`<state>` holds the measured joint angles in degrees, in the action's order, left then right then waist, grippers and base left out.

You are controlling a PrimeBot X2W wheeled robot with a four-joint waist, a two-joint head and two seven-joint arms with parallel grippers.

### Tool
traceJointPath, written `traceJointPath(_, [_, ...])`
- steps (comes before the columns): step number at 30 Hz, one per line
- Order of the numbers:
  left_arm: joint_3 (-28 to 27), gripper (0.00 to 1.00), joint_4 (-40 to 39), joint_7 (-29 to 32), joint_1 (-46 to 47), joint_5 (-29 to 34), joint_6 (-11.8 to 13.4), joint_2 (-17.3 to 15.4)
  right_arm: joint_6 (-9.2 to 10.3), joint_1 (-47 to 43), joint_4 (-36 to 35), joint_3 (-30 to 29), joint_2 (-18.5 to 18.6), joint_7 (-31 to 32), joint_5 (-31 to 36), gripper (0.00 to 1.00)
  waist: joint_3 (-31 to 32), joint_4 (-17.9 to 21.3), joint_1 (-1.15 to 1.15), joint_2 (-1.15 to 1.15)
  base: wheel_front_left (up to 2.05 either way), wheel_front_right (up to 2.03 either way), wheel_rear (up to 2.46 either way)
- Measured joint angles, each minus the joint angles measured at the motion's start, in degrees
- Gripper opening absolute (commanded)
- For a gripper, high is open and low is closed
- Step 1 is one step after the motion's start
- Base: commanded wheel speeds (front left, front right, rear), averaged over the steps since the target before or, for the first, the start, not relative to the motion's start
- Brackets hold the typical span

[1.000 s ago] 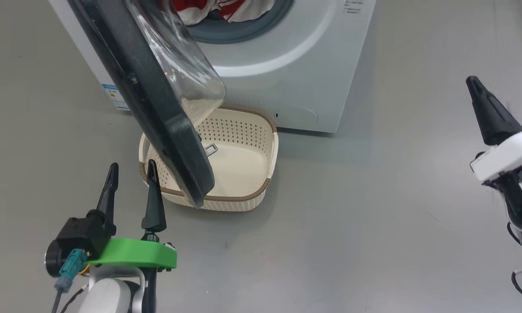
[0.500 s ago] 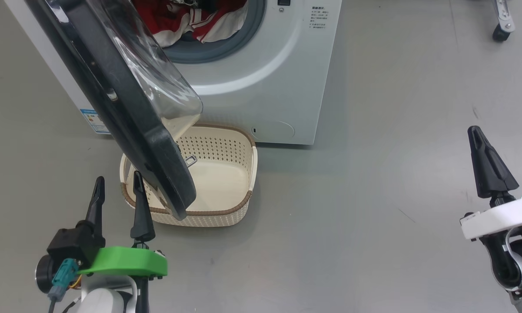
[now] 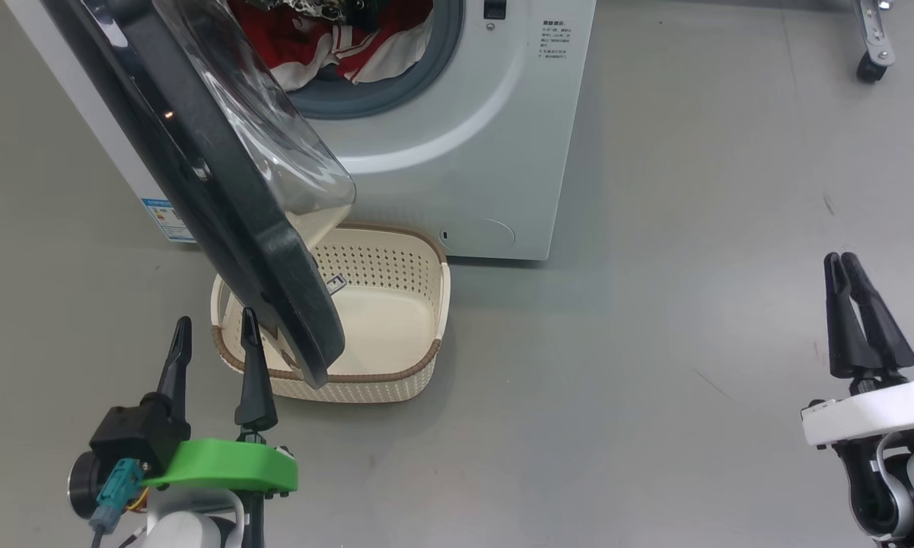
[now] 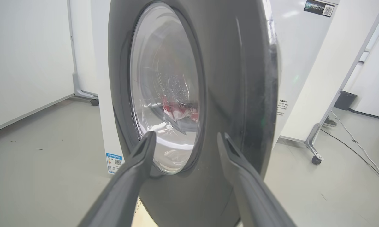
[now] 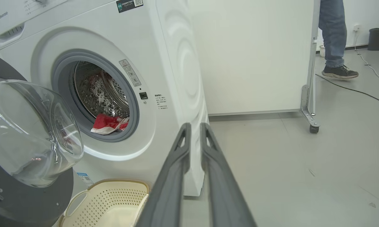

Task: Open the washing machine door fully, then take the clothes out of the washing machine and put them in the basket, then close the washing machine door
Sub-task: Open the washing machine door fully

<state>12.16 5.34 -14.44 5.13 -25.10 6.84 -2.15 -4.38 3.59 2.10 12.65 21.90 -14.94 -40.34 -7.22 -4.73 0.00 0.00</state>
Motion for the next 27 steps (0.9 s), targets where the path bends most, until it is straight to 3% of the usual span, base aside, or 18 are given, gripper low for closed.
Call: traceJointPath(27, [1.03, 1.0, 0.01, -0.01, -0.75, 0.0, 0.0, 0.0, -1.11, -4.82, -3.45, -4.92, -5.71, 0.01, 9.07, 1.0, 0.17, -0.62, 0.0, 0.0, 0.0, 0.0, 0.0])
